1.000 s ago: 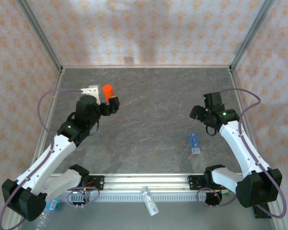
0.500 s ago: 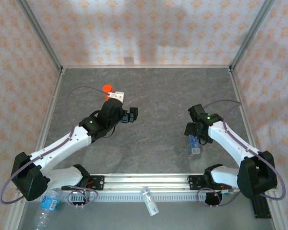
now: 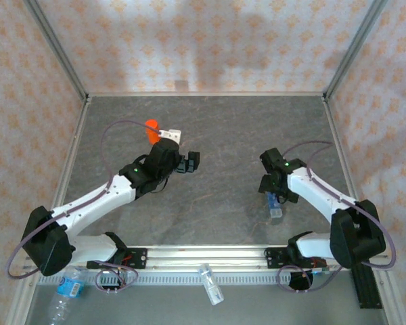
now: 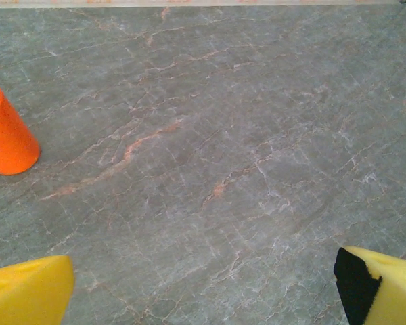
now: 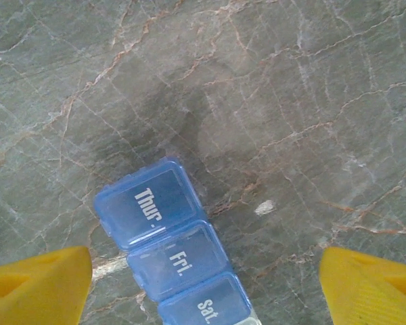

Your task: Sort the pills into containers

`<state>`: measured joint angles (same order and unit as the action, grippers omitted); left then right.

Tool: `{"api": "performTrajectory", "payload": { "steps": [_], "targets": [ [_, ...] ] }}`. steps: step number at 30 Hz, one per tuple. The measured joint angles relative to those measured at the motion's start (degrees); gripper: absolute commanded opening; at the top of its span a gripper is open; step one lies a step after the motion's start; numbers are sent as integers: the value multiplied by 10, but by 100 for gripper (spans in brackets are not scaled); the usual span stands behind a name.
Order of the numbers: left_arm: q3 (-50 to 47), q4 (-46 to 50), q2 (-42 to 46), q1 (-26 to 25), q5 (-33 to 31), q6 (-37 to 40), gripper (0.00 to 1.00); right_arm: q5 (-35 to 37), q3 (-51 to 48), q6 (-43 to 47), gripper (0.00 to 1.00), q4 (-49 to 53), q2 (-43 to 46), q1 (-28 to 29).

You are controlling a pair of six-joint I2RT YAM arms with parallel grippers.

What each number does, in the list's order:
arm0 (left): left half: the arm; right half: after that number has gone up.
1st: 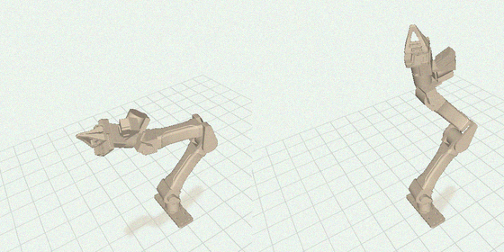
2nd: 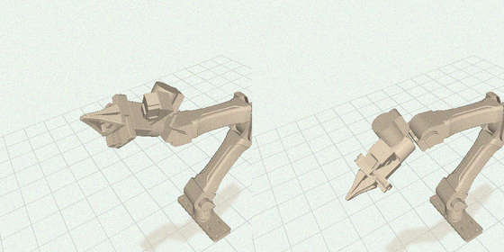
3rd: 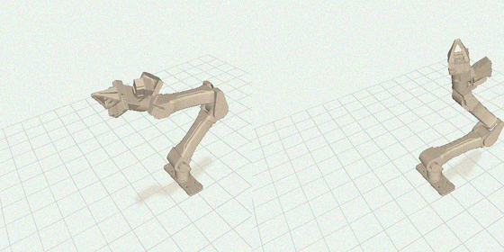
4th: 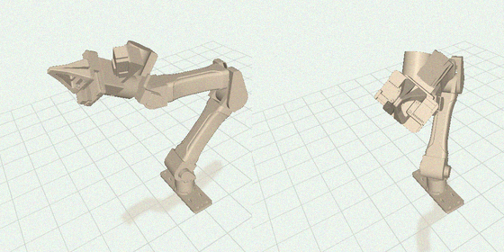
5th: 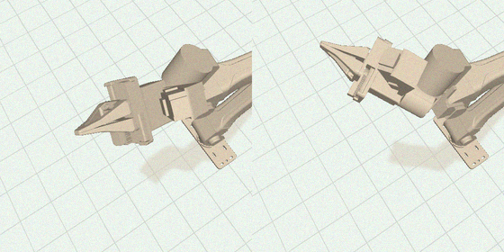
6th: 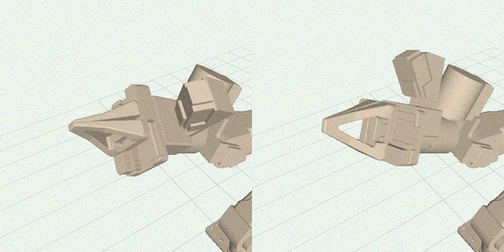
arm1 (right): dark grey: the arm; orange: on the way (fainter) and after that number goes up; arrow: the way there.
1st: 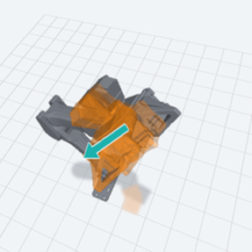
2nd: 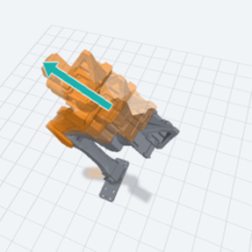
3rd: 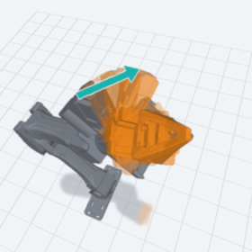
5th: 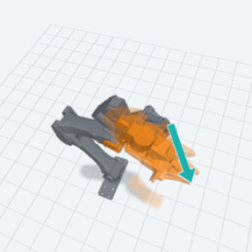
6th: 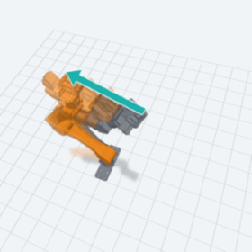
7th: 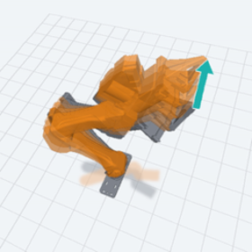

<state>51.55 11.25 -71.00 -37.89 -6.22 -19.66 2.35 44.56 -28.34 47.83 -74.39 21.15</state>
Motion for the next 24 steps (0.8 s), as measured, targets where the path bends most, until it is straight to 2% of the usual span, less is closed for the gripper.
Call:
{"api": "performTrajectory", "payload": {
  "steps": [17,24],
  "targets": [
    [1,-17,-5,-4,9,-5,100,-41,-21,-17,85,-54,-49,5],
    [1,-17,-5,-7,11,-10,100,-43,-25,-17,78,-70,-59,5]
  ]
}}
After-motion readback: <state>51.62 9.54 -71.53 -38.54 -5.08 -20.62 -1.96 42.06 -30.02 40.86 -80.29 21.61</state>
